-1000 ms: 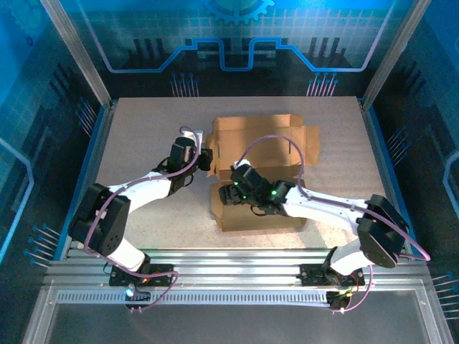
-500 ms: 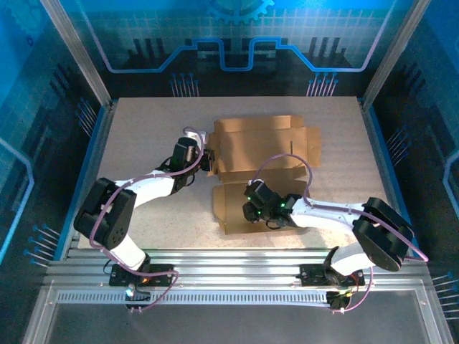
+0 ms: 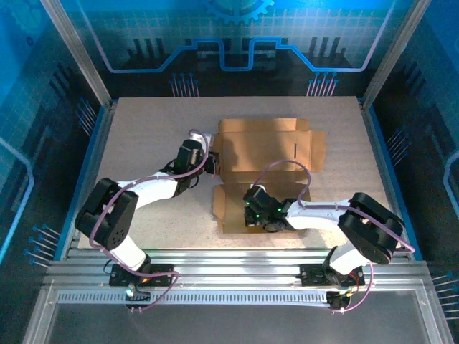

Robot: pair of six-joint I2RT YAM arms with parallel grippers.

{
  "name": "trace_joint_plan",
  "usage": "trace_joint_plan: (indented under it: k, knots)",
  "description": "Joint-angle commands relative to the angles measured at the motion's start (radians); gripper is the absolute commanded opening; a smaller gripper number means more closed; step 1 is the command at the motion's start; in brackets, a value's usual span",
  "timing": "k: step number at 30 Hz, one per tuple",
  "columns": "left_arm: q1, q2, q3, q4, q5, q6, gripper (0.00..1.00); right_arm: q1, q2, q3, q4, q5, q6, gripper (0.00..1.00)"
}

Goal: Fold the paper box

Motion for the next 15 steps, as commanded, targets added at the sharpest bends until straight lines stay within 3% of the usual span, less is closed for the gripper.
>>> trace_joint_plan:
  k: [1,15]
  knots:
    - [-0.009,-0.018,-0.035,-0.014,-0.013,0.027,0.16,0.020,0.035,0.013,0.008,0.019,0.040,0.07]
    - [-0.015,-0.105,-0.134,-0.090,-0.051,0.026,0.15,0.053,0.105,0.046,0.028,0.063,0.089,0.04]
